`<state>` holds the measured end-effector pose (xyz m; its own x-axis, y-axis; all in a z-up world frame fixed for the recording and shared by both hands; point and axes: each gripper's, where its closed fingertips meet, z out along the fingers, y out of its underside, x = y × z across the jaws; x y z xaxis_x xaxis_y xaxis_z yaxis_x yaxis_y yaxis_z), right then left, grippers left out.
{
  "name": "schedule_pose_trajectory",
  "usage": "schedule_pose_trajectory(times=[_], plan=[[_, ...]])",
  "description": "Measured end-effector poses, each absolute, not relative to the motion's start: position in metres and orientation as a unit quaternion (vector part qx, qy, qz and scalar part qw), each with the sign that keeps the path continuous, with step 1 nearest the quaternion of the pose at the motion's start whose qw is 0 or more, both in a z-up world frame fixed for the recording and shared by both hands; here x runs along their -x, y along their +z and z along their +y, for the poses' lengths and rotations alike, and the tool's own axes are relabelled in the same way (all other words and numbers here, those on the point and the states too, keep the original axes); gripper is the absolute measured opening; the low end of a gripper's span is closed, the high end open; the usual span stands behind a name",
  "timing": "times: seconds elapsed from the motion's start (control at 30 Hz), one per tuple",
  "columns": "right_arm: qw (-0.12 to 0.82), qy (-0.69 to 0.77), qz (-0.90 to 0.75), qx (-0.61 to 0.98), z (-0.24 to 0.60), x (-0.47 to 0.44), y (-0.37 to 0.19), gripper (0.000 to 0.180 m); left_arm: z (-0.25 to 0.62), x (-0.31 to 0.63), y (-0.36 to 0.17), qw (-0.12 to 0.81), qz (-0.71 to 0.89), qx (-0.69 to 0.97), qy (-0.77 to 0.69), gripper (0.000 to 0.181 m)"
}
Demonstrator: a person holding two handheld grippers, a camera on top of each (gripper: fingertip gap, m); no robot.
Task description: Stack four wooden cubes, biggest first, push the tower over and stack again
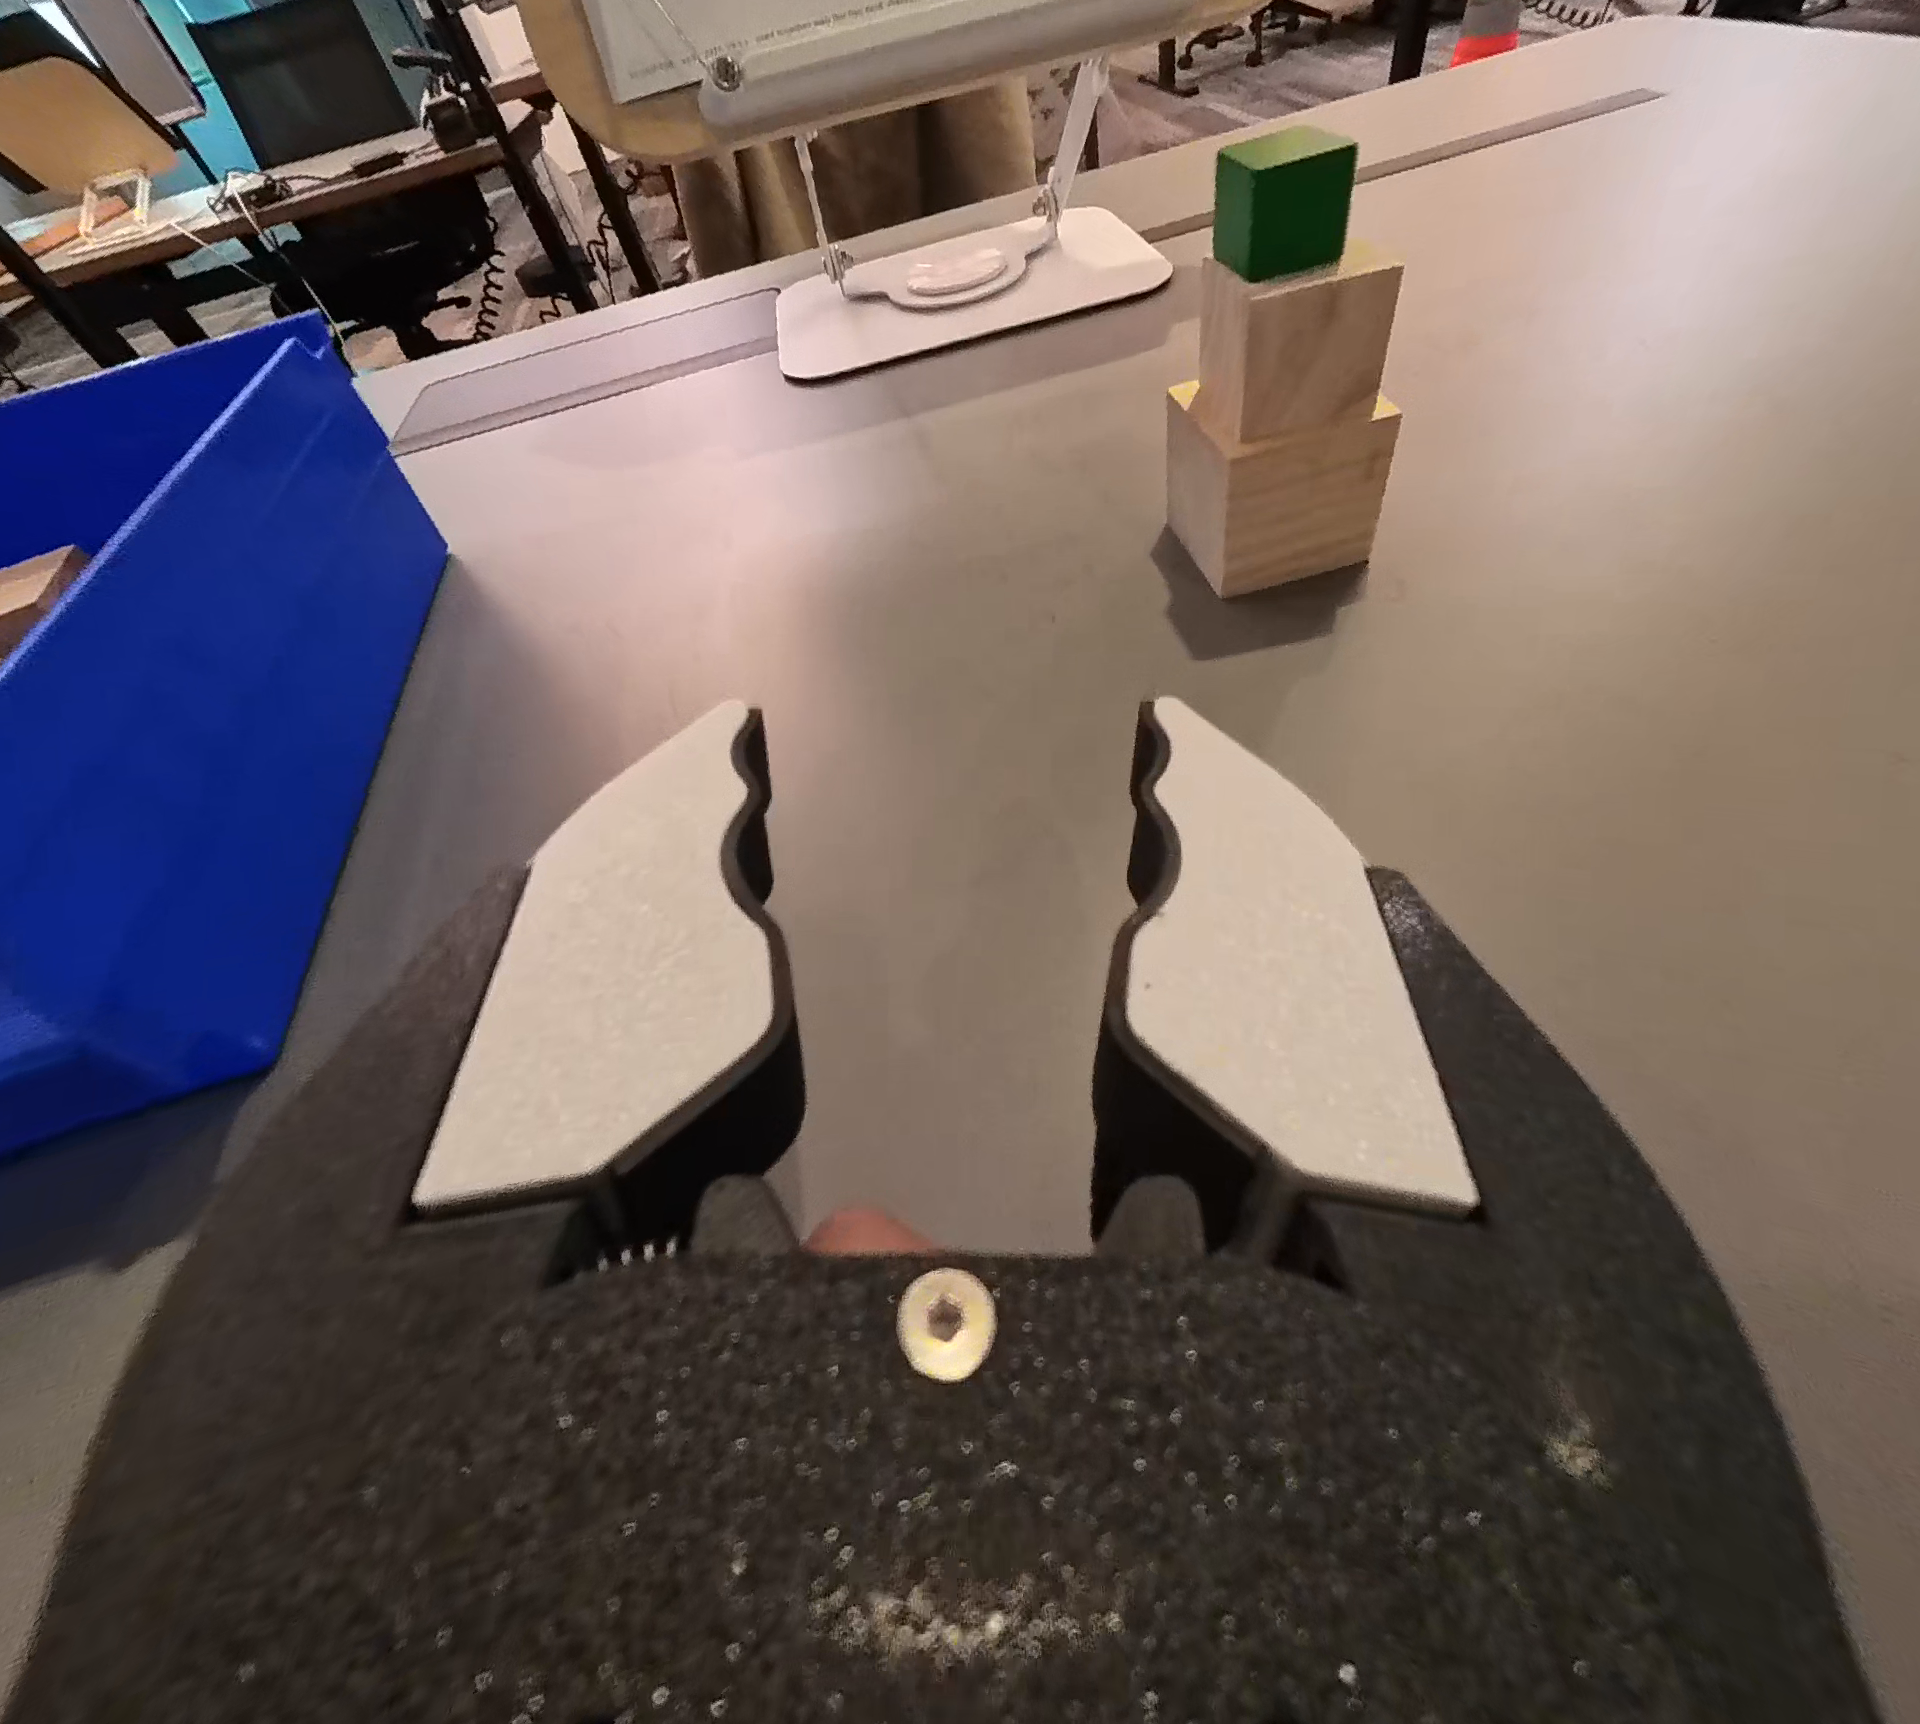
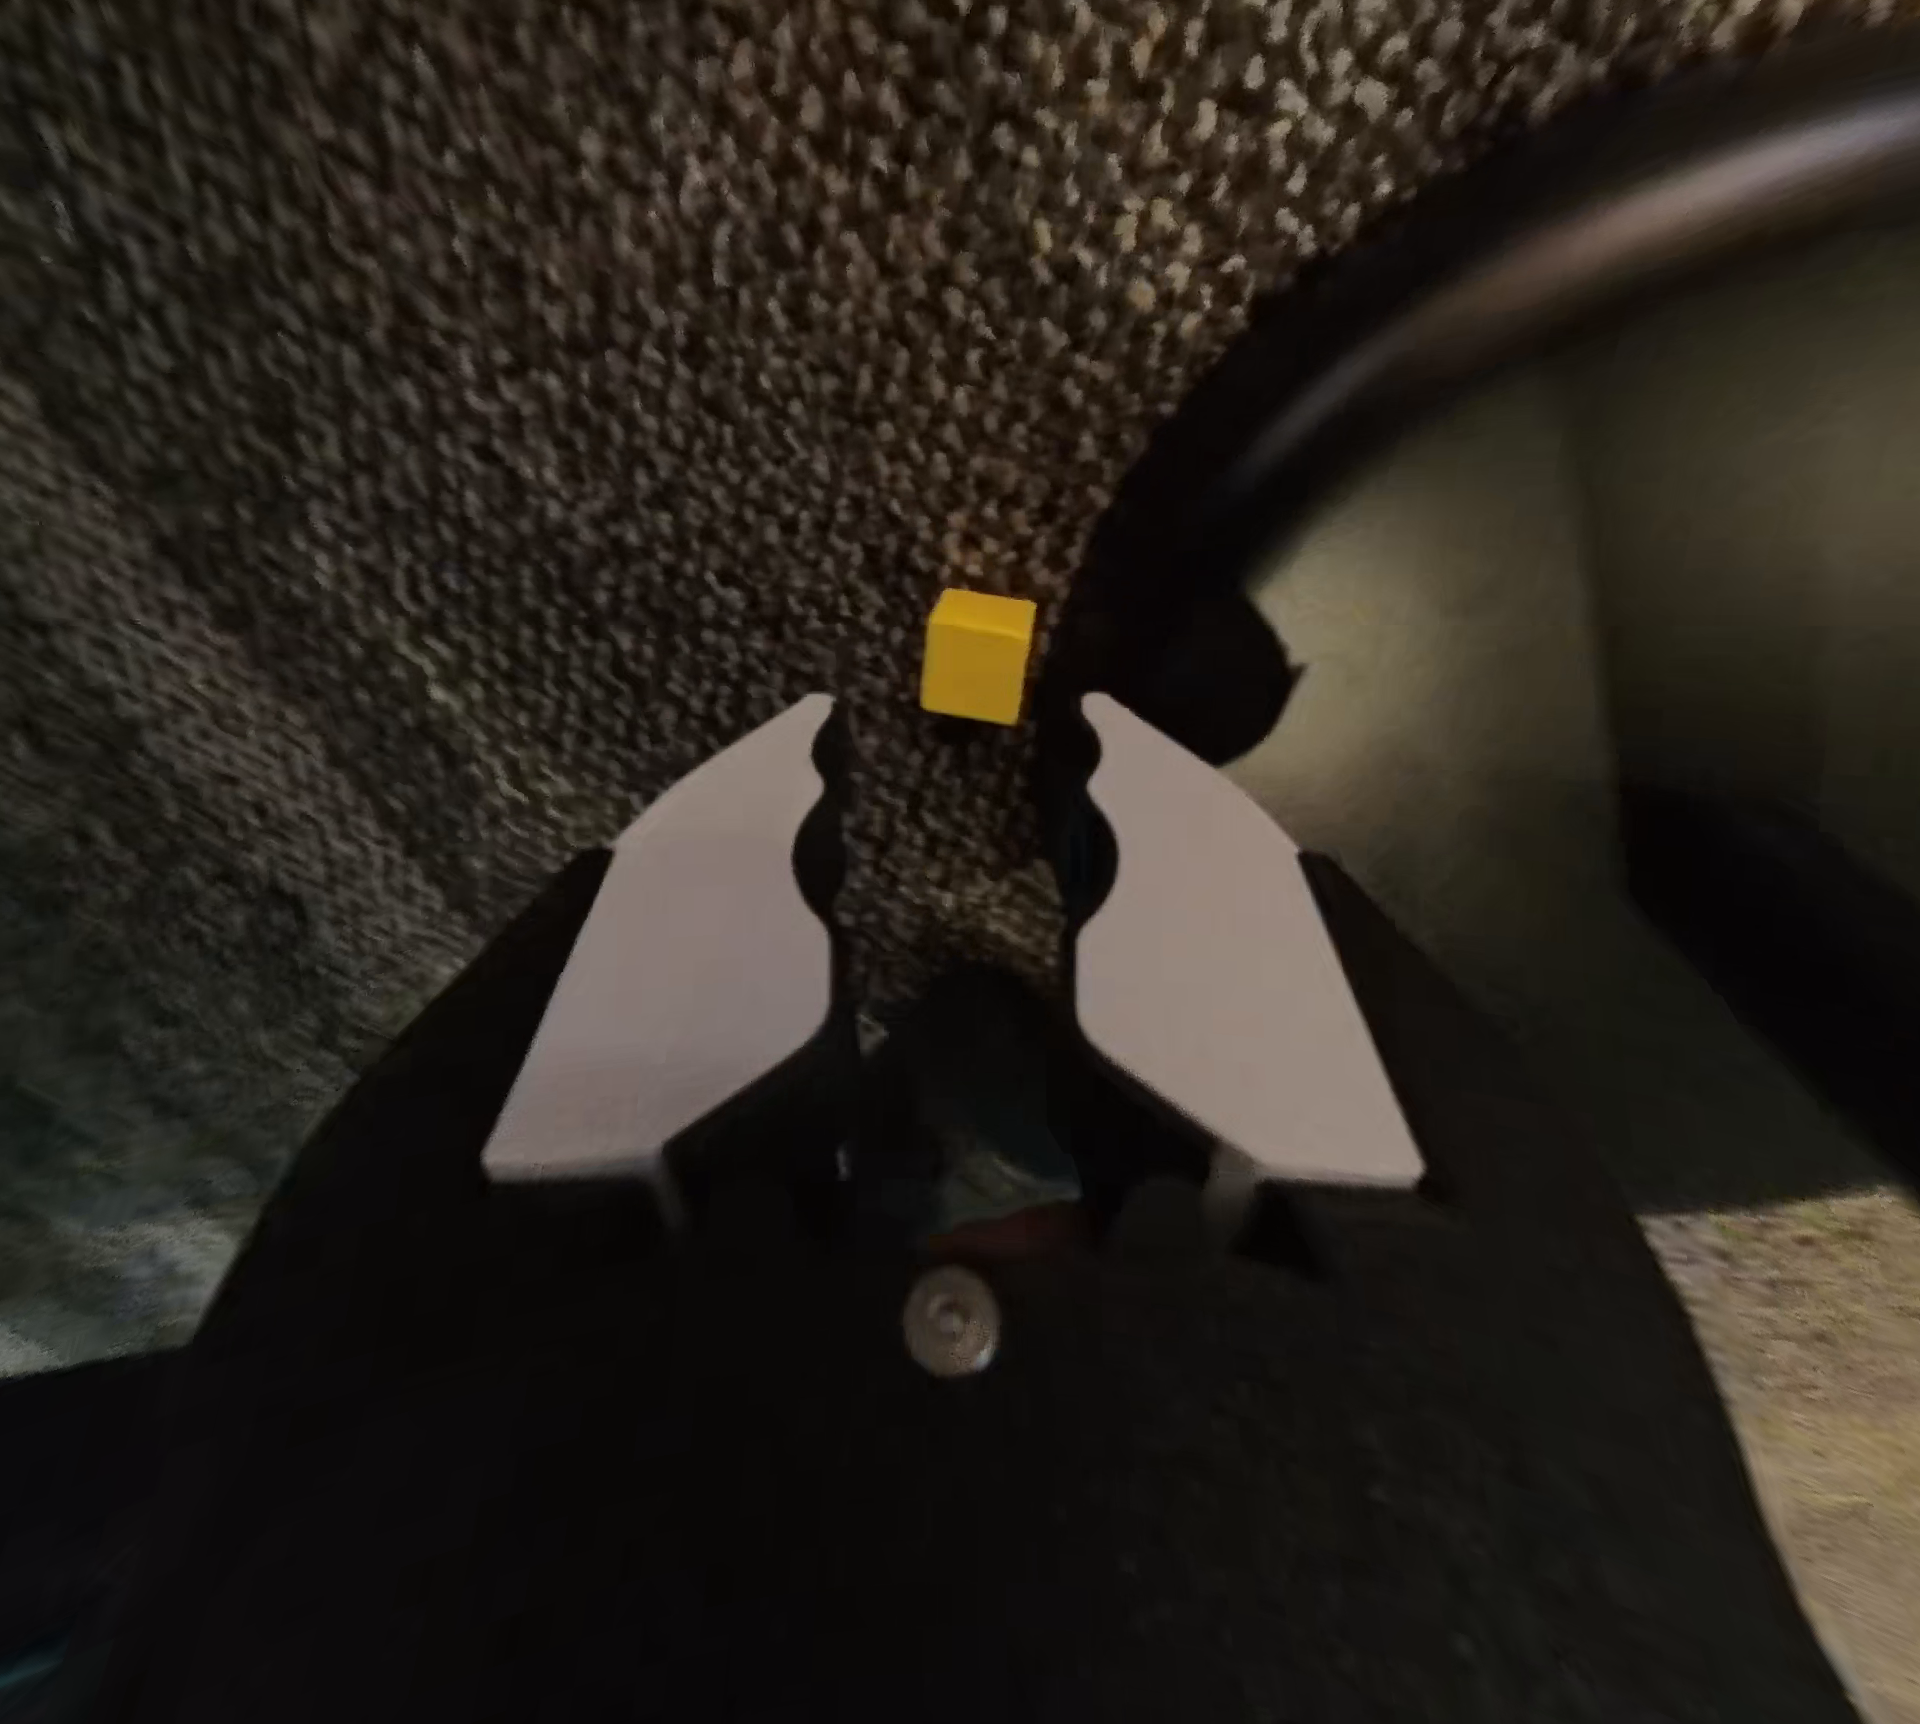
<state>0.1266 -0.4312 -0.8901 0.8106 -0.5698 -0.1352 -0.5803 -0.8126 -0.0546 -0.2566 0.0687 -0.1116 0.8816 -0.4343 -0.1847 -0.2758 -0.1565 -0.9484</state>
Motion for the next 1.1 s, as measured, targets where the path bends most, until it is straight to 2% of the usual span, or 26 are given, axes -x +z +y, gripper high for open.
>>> schedule_pose_trajectory(times=[0.17,0.23,0.37,0.43,0.57,0.63,0.73,0.9,1.0,1.1], plan=[[0.010,0.069,0.384,0.921,-0.433,-0.123,-0.906,0.036,0.068,0.259,-0.109,0.613,0.226,0.754,-0.065,0.064],[-0.009,0.063,0.388,0.919,-0.434,-0.122,-0.913,0.026,0.068,0.259,-0.109,0.615,0.227,0.752,-0.059,0.063],[-0.030,0.042,0.374,0.926,-0.429,-0.115,-0.925,0.031,0.068,0.259,-0.109,0.617,0.230,0.751,-0.050,0.061],[-0.041,0.022,0.373,0.926,-0.429,-0.117,-0.930,0.027,0.068,0.259,-0.110,0.616,0.230,0.752,-0.046,0.059],[-0.030,0.008,0.355,0.934,-0.429,-0.117,-0.924,0.023,0.068,0.258,-0.111,0.614,0.236,0.752,-0.038,0.059],[0.017,0.006,0.331,0.943,-0.417,-0.126,-0.902,0.023,0.067,0.257,-0.110,0.617,0.238,0.749,-0.039,0.058],[0.146,0.003,0.292,0.945,-0.377,-0.151,-0.816,0.022,0.065,0.258,-0.106,0.628,0.235,0.741,-0.046,0.057],[0.388,0.009,0.158,0.908,-0.308,-0.168,-0.563,0.022,0.063,0.257,-0.103,0.632,0.237,0.736,-0.063,0.055],[0.471,-0.002,0.084,0.878,-0.285,-0.168,-0.425,0.022,0.064,0.254,-0.105,0.625,0.242,0.739,-0.075,0.054],[0.515,-0.025,0.013,0.857,-0.261,-0.156,-0.327,0.022,0.065,0.249,-0.104,0.625,0.251,0.734,-0.091,0.054]])
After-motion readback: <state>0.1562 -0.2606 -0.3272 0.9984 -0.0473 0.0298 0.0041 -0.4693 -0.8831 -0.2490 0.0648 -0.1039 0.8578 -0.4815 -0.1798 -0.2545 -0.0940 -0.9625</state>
